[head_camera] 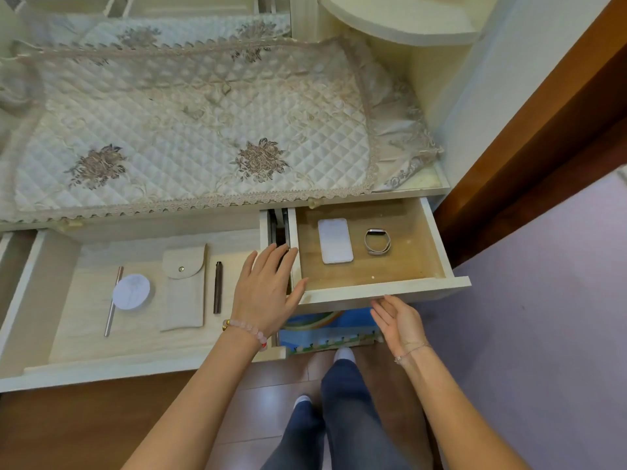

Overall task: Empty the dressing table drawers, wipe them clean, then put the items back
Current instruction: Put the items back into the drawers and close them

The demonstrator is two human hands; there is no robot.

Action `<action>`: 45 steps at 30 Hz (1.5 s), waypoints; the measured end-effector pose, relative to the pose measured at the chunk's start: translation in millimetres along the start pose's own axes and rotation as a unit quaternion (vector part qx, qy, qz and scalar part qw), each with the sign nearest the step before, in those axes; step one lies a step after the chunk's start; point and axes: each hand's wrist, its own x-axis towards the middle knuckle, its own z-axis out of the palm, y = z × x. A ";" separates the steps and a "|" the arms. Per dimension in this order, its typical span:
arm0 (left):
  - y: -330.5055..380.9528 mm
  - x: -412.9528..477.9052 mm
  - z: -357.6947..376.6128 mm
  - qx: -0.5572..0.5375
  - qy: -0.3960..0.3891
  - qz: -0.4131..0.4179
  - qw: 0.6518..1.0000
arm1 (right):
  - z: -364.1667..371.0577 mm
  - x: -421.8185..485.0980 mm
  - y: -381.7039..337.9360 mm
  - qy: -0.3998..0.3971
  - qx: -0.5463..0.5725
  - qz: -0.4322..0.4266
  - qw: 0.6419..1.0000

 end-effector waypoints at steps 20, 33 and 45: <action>-13.8 78.6 5.7 0.018 0.008 -0.112 0.994 | 76.8 82.9 -72.8 -0.075 0.126 0.079 0.986; -28.5 97.0 10.1 0.015 0.000 -0.100 0.995 | 122.8 118.2 -91.7 -0.074 0.178 0.066 0.979; -44.1 99.5 9.9 0.010 -0.028 -0.077 0.997 | 117.5 116.4 -81.0 -0.085 0.056 0.033 0.994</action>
